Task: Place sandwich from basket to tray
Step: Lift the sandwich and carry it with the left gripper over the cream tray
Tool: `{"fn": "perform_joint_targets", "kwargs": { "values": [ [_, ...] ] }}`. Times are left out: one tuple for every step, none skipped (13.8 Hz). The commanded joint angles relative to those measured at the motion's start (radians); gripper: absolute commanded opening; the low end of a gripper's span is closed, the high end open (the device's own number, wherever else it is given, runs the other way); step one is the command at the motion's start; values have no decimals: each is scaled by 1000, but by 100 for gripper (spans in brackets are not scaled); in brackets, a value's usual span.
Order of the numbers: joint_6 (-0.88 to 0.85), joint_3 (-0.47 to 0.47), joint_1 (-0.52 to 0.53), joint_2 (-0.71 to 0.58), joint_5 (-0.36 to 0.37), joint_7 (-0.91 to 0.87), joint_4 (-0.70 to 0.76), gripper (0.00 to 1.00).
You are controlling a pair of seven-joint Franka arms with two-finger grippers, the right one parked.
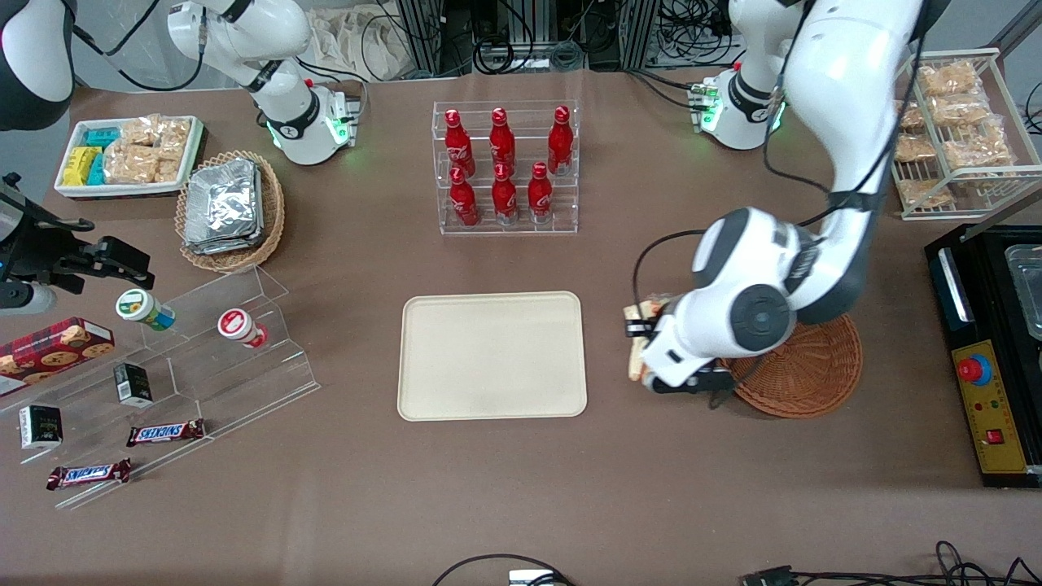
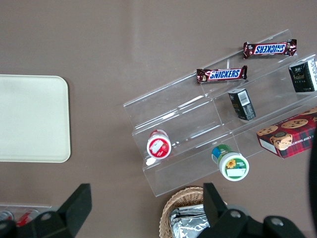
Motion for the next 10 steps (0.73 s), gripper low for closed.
{"fn": "perform_joint_targets", "kwargs": {
  "values": [
    [60,11,-72,113,-6,-88,93,0],
    [103,11,-92,138,-7,-125,92,0],
    [138,11,-110,164,-7,-137,93,0],
    [163,11,-118,187,-9,-133,93,0],
    [172,9,-118,210,-10,-125,92,0],
    [177,9,-119,229,-10,-125,93,0],
    [186,8,-127,241,-12,-125,93,0],
    [200,8,-135,246,-10,-130,92,2],
    [212,8,-135,253,-12,-134,92,4],
    [219,8,-135,259,-12,-134,92,5]
  ]
}}
